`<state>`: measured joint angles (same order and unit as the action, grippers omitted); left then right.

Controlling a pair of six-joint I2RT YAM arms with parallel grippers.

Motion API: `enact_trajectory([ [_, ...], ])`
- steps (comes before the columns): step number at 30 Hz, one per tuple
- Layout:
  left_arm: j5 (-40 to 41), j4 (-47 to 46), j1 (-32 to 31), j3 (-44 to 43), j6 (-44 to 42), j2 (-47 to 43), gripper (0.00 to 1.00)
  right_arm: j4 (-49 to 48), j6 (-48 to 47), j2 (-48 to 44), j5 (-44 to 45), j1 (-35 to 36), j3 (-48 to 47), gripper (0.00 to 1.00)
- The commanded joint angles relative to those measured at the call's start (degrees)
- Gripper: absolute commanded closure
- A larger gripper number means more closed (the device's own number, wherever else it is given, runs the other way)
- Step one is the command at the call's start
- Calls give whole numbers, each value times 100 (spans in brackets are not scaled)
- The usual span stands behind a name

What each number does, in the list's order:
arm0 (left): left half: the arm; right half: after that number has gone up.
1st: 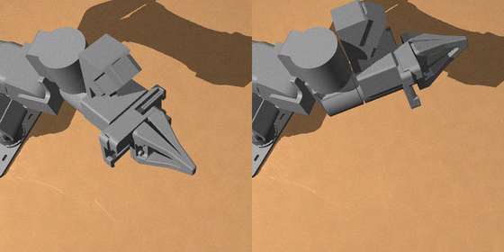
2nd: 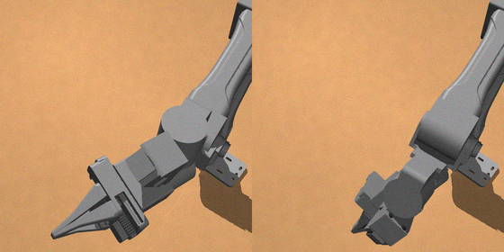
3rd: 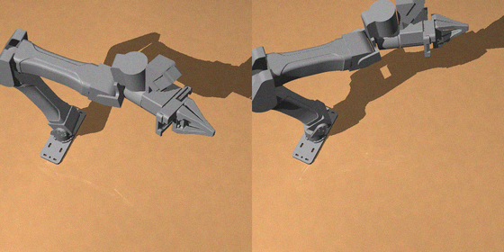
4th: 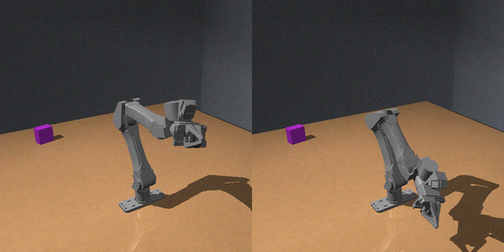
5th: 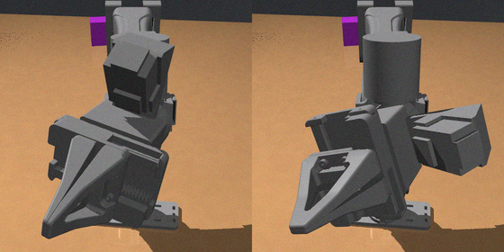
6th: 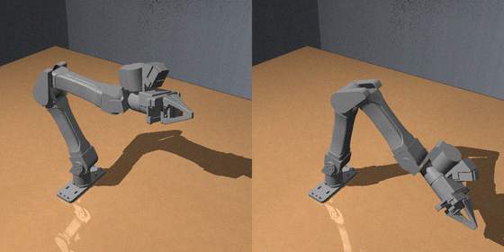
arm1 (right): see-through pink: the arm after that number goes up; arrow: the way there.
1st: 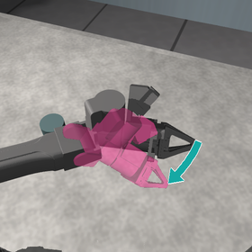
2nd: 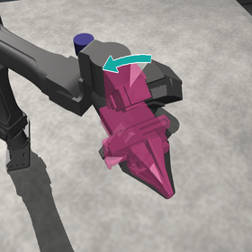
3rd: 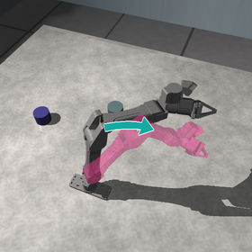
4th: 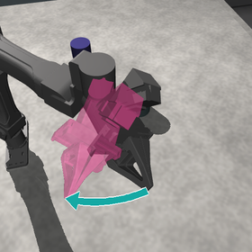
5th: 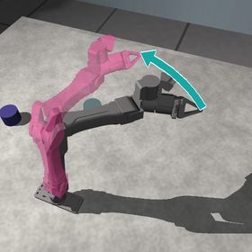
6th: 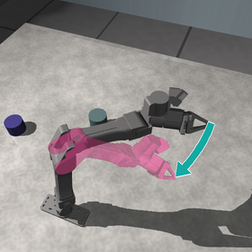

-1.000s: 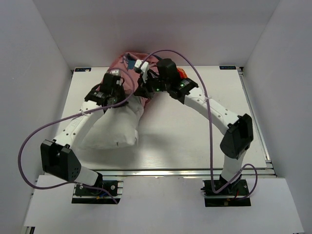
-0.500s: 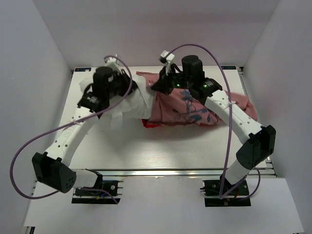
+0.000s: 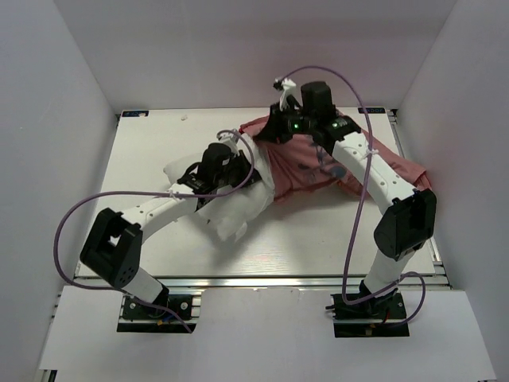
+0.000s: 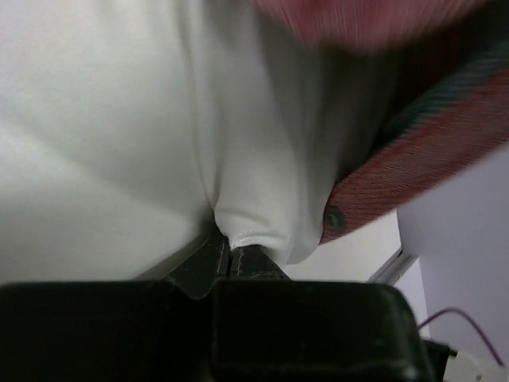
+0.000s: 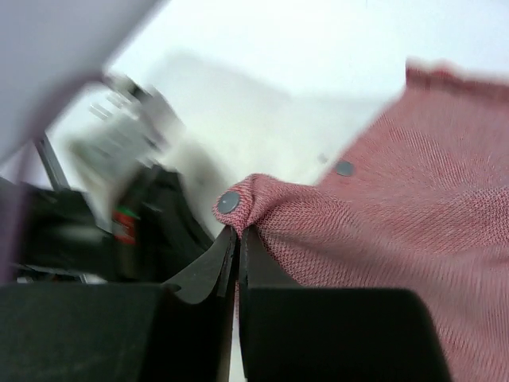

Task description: Put the pillow into the pillowcase

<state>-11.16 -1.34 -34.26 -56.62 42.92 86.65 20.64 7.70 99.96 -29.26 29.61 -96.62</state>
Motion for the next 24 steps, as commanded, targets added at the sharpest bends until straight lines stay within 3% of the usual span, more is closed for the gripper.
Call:
enact_trajectory([
  [1, -72, -490, -125, -770, -20, 316, 100, -729, 556, -12, -475, 176, -1156, 100],
  [4, 157, -358, -125, -1377, -213, 414, 100, -685, 636, -73, -529, 291, -1185, 100],
  [8, 176, -349, -125, -1458, -257, 510, 100, -597, 338, -240, -291, 230, -123, 100],
  [13, 245, -718, -133, -571, -91, 370, 100, -492, -58, -407, -221, -86, 1485, 100],
  [16, 421, -753, -125, -8, -143, 125, 99, -158, -549, -460, -334, -227, 1768, 100],
  [17, 491, -701, -125, 115, -178, 72, 87, -1, -986, -417, -474, -245, 1795, 99],
  [18, 500, -535, -125, 125, -300, 28, 77, 192, -1225, -399, -589, -245, 1743, 92],
  [19, 509, -386, -133, 99, -397, -103, 67, 516, -1462, -399, -799, -253, 1665, 74],
  [21, 632, 122, -133, -76, -799, -297, 52, 642, -1945, -574, -845, -288, 1454, 57],
  [22, 702, 395, -133, -147, -950, -559, 49, 564, -2018, -688, -854, -393, 1401, 42],
  [24, 939, 974, -142, -384, -1423, -859, 45, 546, -2202, -978, -941, -552, 1076, 33],
])
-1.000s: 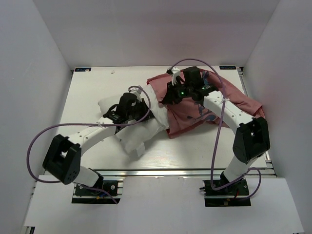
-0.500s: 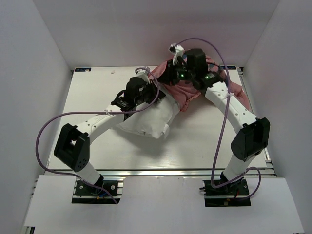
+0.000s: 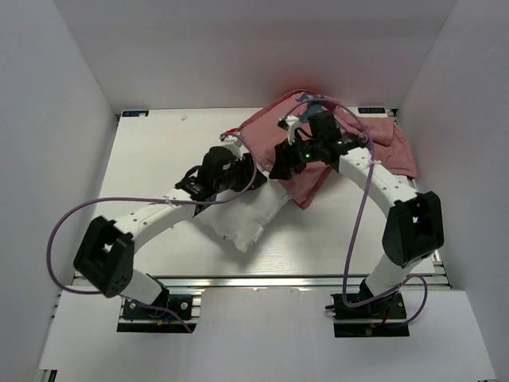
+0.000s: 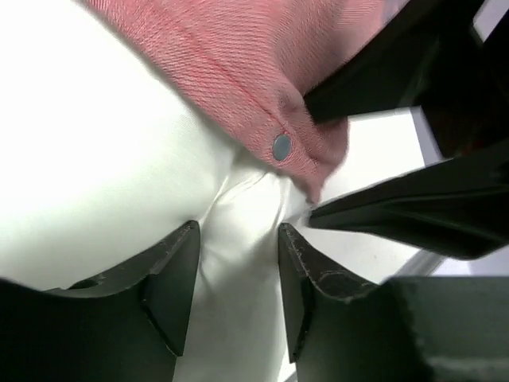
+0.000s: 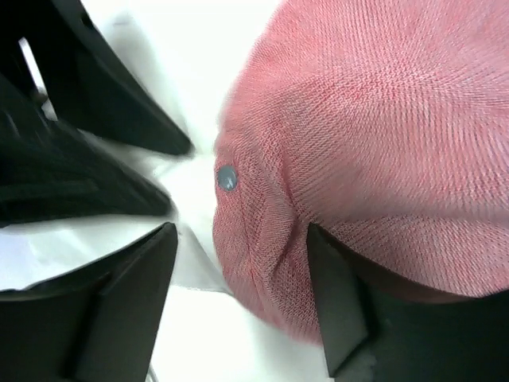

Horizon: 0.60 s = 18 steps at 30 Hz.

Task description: Put the pillow into the pillowcase

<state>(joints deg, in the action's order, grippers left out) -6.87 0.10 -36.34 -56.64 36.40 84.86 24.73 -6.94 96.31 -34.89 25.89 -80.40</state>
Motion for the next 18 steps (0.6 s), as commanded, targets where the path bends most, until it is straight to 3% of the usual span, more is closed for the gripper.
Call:
enact_trajectory([
  [1, 581, 1034, 65, -487, -932, -960, 44, 181, -817, -788, -465, -337, -677, 27],
  [5, 801, 1861, -110, -901, -1565, -1427, 42, -81, -1247, -1377, -352, -602, -837, 11],
  [8, 1029, 2484, -680, -1042, -1969, -1499, 41, -1087, -1310, -2193, 113, -708, 65, 11],
  [9, 1361, 2608, -1134, -1068, -2023, -1455, 41, -1372, -1284, -2405, 341, -743, 747, 11],
  [12, 2369, 3065, -2110, -1095, -2312, -1060, 40, -1779, -1205, -3038, 239, -787, 1612, 11],
  [15, 3225, 3408, -2727, -1121, -2454, -456, 39, -1560, -1056, -3303, 255, -805, 1878, 11],
  [18, 4306, 3760, -2940, -1191, -2541, 256, 35, -1524, -967, -3557, 378, -918, 2212, 11],
])
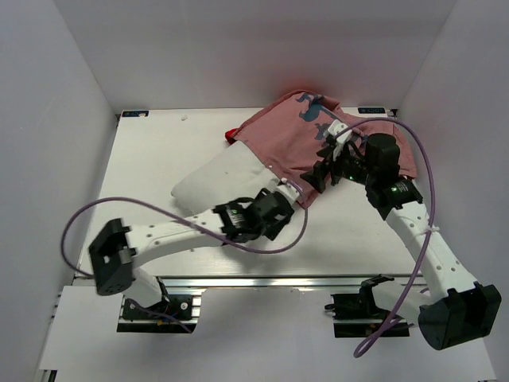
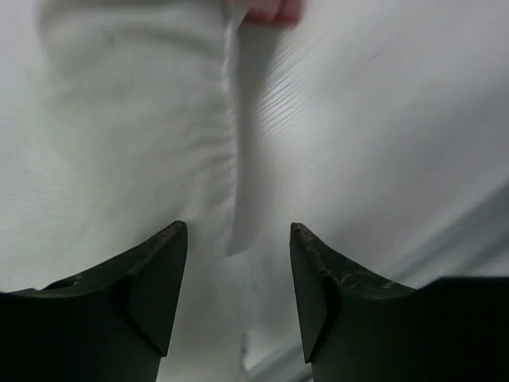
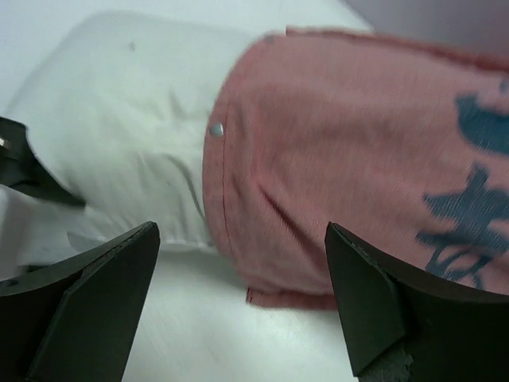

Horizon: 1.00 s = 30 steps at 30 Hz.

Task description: Put the pillow into the pillowcase

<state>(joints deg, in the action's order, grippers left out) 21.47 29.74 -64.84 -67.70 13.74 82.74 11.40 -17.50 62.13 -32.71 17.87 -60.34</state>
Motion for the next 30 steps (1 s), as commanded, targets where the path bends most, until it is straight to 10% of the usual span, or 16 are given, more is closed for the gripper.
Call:
enact_trajectory([
  [1, 1987, 823, -90, -94, -319, 654, 34, -165, 97, -270, 160, -134, 320, 11],
  [8, 3995, 1420, 6, -918, -188, 2438, 15, -6, 106, -649, 239, -249, 637, 10],
  [11, 3848, 1202, 269, -1139, -222, 2738, 28, 38, 132, -755, 283, -310, 751, 11],
  [14, 3460, 701, 481, -1122, -407, 2677, 69, 38, 132, -869, 362, -354, 848, 11],
  [16, 3005, 621, 735, -1271, -407, 2642, 100, 38, 141, -930, 388, -398, 918, 11],
  [30, -3736, -555, 3433, -3117, 2289, 656, 100, 47, 800, -1352, 801, -600, 1199, 11],
])
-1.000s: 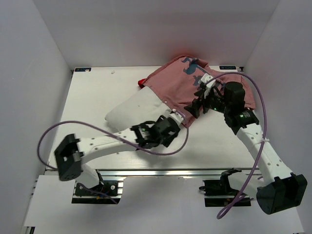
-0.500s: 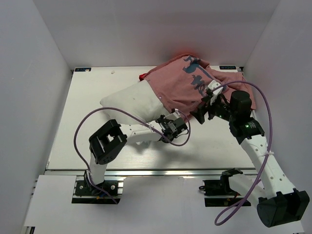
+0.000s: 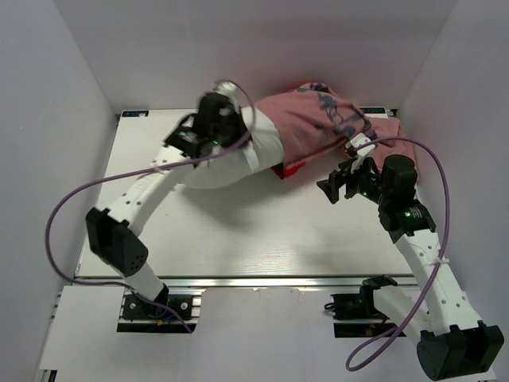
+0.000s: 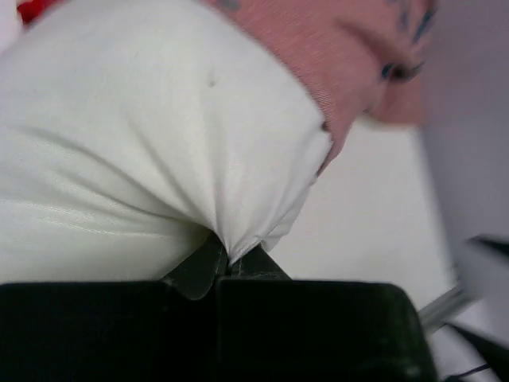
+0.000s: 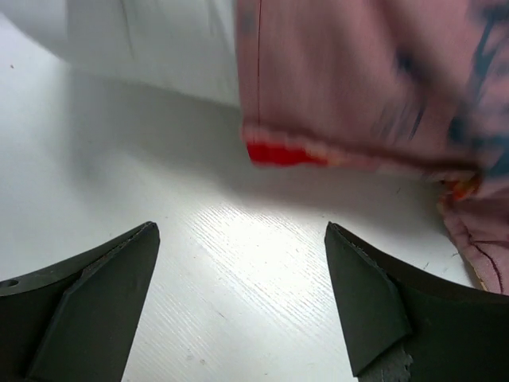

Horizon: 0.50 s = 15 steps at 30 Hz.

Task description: Put the pillow into the pillowcase

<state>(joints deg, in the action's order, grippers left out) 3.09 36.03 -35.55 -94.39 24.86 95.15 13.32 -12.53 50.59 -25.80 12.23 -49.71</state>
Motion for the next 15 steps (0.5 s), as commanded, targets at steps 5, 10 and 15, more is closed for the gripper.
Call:
enact_trajectory([
  [5, -3347, -3449, 1242, 303, 3570, -867, 100, -277, 804, -155, 514, -36, 286, 11],
  [10, -3649, -5664, 1463, 1246, 5657, -893, 100, -917, 1551, -93, 383, -36, 541, 11],
  [15, -3605, -6390, 1551, 1985, 6285, -876, 100, -1947, 2422, 529, 759, 288, 455, 11],
])
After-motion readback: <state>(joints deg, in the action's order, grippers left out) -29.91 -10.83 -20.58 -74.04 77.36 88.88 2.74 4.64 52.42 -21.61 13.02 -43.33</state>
